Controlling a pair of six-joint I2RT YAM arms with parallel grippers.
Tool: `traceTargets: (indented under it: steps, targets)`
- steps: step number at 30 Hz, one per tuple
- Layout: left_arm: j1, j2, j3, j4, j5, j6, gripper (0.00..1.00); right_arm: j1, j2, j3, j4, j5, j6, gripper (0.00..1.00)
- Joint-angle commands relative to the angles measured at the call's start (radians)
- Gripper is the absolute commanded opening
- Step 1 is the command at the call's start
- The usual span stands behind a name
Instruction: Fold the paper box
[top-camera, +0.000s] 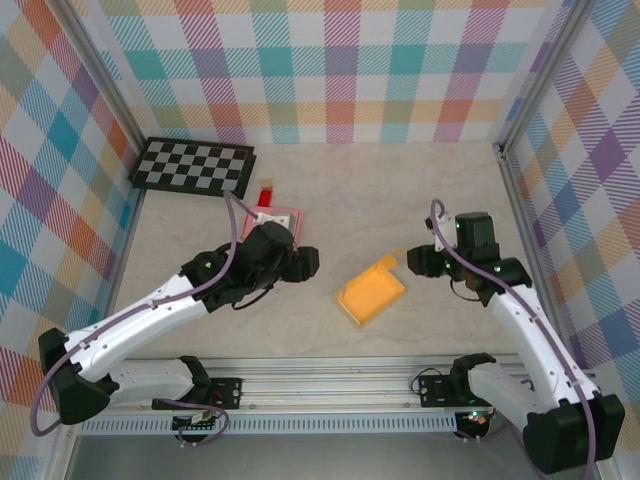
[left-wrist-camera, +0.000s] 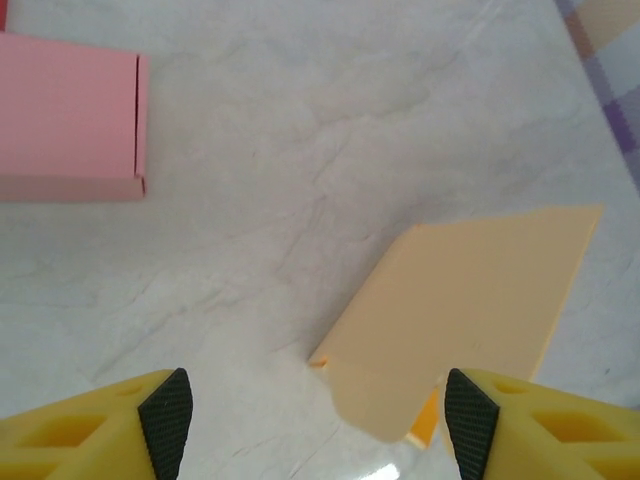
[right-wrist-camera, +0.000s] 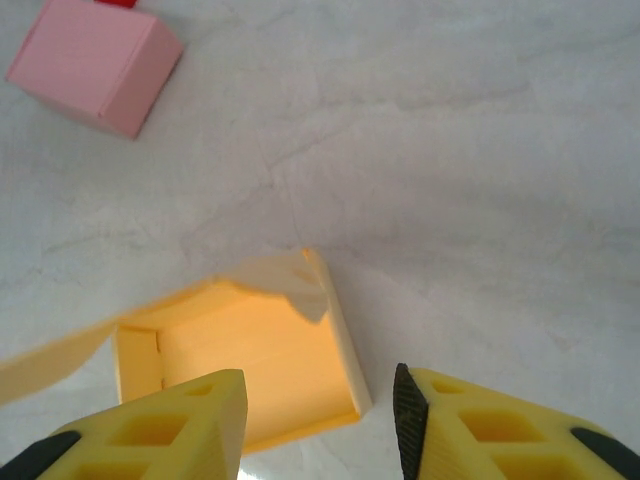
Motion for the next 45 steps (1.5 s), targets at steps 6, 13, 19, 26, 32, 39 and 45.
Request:
traceTargets:
  steps: [6, 13, 19, 26, 32, 39, 45]
  targets:
    - [-0.030, -0.023, -0.122, 0.110, 0.195, 0.061, 0.63, 0.007, -0.087, -0.184, 0.168, -0.138, -0.048, 0.46]
    - [-0.109, 0.045, -0.138, 0.160, 0.223, 0.077, 0.51, 0.007, 0.075, -0.158, 0.313, -0.131, -0.129, 0.47]
    - [-0.120, 0.035, -0.159, 0.167, 0.179, 0.063, 0.52, 0.009, 0.180, -0.163, 0.450, -0.185, -0.221, 0.47]
    - [-0.120, 0.048, -0.169, 0.167, 0.159, 0.050, 0.52, 0.014, 0.253, -0.174, 0.533, -0.233, -0.270, 0.43]
    - [-0.120, 0.053, -0.172, 0.185, 0.144, 0.039, 0.52, 0.043, 0.280, -0.166, 0.518, -0.186, -0.266, 0.19]
    - [-0.114, 0.056, -0.126, 0.144, 0.053, 0.036, 0.48, 0.061, 0.149, -0.234, 0.621, 0.058, -0.096, 0.00]
    - [-0.106, 0.101, -0.082, 0.183, 0.023, 0.201, 0.48, 0.081, 0.068, -0.161, 0.467, 0.315, 0.059, 0.00]
